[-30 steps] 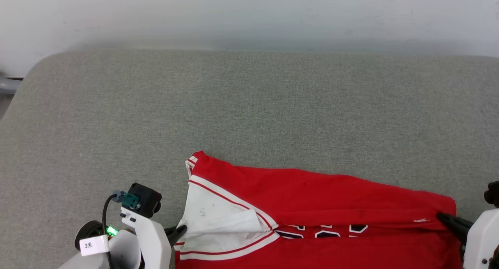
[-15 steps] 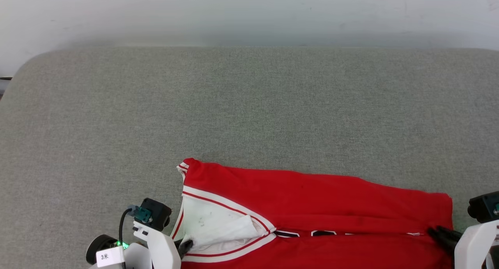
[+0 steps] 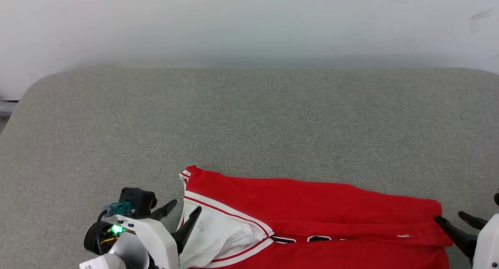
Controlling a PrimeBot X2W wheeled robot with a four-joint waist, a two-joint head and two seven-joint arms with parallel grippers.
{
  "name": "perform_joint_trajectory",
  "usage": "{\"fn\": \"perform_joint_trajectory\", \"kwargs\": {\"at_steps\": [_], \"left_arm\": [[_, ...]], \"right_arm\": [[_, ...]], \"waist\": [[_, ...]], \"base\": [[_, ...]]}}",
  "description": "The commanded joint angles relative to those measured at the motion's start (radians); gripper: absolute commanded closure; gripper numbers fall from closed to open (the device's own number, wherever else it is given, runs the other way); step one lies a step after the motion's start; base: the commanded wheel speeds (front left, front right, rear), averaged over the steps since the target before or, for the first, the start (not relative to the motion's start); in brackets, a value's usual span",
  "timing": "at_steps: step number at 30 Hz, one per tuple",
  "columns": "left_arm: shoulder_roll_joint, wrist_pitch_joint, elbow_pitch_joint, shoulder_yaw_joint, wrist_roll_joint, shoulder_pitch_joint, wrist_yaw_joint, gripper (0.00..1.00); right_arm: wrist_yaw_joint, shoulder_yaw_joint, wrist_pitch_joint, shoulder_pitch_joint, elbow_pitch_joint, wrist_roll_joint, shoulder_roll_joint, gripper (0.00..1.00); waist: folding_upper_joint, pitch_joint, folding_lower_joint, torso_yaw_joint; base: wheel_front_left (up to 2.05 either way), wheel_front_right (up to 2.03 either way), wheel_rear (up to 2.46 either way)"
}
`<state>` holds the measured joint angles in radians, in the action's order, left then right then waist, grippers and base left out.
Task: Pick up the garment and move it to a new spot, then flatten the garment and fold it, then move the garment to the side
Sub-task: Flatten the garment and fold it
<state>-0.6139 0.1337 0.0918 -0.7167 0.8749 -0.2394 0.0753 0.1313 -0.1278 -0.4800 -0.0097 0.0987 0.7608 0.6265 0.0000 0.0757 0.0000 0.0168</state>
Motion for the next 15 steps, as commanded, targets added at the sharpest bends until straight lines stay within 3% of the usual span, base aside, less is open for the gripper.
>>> {"fn": "perform_joint_trajectory", "kwargs": {"at_steps": [1, 8, 11, 15], "left_arm": [[0.015, -0.062, -0.002, 0.017, -0.025, 0.009, 0.014, 0.0], [0.069, -0.358, 0.017, 0.075, -0.14, 0.004, 0.041, 0.0], [0.106, -0.395, 0.026, 0.138, -0.195, 0.002, 0.071, 0.0], [0.167, -0.4, -0.06, 0.279, -0.358, 0.015, 0.076, 0.0]], "right_arm": [[-0.001, 0.035, -0.021, 0.026, -0.012, 0.005, -0.023, 0.0], [-0.001, 0.181, -0.13, 0.078, -0.036, -0.024, -0.137, 0.0], [-0.001, 0.246, -0.166, 0.082, -0.032, -0.043, -0.194, 0.0], [-0.001, 0.336, -0.208, 0.064, -0.021, -0.069, -0.269, 0.0]], "waist": [[0.0, -0.01, 0.0, -0.002], [0.0, -0.018, 0.0, 0.001], [0.0, -0.011, 0.0, 0.007], [0.0, 0.006, 0.0, 0.017]], "base": [[0.0, 0.0, 0.0], [0.0, 0.0, 0.0], [0.0, 0.0, 0.0], [0.0, 0.0, 0.0]]}}
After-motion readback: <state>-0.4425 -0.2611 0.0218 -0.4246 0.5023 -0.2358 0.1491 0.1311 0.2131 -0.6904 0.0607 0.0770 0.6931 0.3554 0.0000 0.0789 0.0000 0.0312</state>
